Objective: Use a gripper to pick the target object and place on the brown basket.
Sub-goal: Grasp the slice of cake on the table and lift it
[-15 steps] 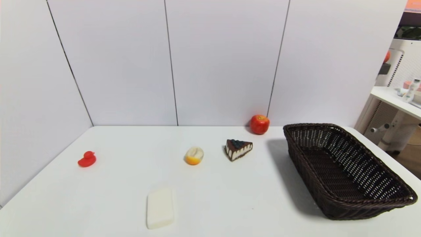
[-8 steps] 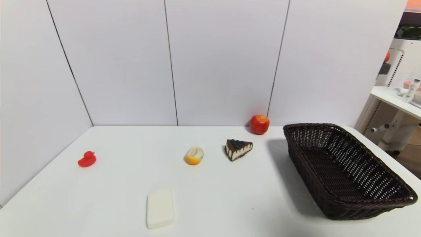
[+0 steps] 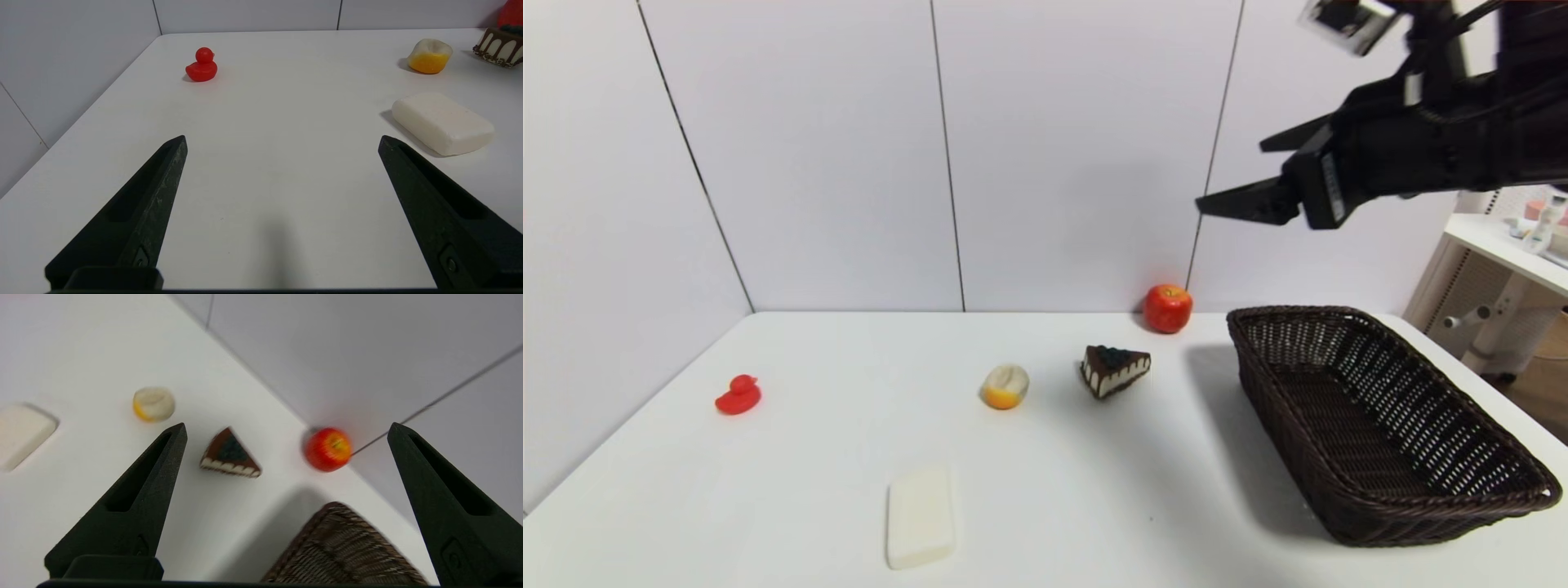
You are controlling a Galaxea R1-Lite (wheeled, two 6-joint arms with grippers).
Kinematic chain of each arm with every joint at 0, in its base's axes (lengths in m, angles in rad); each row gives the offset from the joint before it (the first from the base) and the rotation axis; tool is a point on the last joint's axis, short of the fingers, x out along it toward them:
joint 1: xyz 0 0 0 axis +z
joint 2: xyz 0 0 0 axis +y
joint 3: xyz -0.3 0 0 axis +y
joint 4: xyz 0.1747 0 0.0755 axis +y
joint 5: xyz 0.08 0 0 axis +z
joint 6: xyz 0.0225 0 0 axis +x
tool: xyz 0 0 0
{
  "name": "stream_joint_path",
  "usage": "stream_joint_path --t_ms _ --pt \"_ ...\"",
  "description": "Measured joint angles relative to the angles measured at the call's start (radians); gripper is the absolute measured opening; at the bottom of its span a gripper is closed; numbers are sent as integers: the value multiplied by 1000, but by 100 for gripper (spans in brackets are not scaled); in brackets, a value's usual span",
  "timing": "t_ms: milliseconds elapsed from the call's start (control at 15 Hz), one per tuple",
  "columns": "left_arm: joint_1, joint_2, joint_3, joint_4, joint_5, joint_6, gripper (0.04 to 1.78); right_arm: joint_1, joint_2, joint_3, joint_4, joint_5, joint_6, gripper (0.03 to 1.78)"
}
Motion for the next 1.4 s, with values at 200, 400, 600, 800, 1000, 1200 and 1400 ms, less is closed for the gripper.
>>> stream_joint_path --t_ms 200,400,600,800,1000,1200,1400 --pt "0 0 0 0 0 0 169 56 151 -94 91 -2 110 169" --pt "0 0 0 0 0 0 169 75 267 -180 185 -28 218 169" --pt "0 0 0 0 0 0 169 90 372 -240 213 -89 312 169" --pt "0 0 0 0 0 0 169 98 463 -285 216 -163 331 169" --pt "0 0 0 0 0 0 169 99 542 -317 211 -183 331 169" --pt "0 0 0 0 0 0 169 98 615 -328 184 -195 331 169" --pt "0 0 0 0 0 0 169 98 675 -331 151 -196 329 169"
